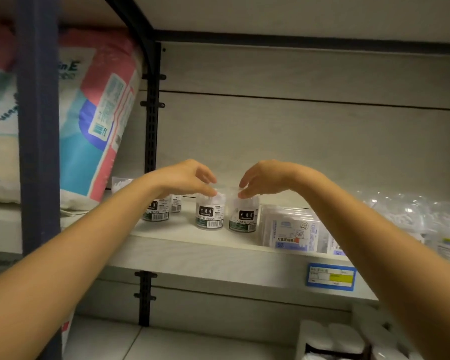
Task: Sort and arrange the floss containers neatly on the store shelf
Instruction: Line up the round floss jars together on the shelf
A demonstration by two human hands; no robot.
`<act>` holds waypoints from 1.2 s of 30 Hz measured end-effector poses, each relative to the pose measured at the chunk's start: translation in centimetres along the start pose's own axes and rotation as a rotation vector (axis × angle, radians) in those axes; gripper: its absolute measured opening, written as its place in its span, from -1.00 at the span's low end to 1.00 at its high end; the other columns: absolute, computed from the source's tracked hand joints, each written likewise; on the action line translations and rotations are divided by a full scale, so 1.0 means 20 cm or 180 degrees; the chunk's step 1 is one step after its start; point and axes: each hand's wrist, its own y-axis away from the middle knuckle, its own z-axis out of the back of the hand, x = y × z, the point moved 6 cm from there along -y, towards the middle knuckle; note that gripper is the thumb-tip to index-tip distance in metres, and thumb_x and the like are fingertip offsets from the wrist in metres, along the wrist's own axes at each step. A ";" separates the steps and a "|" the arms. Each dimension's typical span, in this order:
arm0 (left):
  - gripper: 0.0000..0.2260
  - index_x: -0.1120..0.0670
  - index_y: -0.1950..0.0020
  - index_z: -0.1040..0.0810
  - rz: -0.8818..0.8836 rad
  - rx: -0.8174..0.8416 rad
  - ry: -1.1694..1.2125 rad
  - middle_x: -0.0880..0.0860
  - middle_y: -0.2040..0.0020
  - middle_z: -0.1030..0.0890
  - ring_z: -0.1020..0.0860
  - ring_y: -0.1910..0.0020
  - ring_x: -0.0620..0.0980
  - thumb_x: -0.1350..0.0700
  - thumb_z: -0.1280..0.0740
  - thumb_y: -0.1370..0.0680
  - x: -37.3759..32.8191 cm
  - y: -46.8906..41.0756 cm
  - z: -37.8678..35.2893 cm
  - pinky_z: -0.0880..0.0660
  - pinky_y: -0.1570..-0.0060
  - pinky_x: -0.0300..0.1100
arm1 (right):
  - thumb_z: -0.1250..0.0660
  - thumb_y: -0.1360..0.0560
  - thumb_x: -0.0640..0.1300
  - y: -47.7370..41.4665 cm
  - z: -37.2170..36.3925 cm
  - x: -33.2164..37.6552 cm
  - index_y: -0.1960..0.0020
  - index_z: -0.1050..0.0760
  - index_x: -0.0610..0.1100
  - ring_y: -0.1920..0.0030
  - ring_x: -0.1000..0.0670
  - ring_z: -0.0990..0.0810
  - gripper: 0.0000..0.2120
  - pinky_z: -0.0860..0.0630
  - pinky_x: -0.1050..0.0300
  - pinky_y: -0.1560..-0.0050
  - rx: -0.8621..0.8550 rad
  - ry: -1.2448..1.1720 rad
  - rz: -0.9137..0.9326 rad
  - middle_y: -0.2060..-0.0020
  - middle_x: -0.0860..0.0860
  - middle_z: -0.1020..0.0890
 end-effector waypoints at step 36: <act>-0.68 0.12 -0.32 -0.37 0.0234 -0.1189 -0.0142 0.11 -0.32 -0.41 -0.43 -0.19 0.06 0.17 -0.19 -0.57 0.49 0.31 0.48 -0.38 0.03 -0.14 | -0.30 -0.50 0.03 -0.12 -0.06 0.67 -0.27 -0.44 -0.07 -0.12 -0.02 -0.56 -0.62 -0.48 0.05 -0.17 -0.1337 -0.0731 0.0372 -0.19 -0.02 -0.57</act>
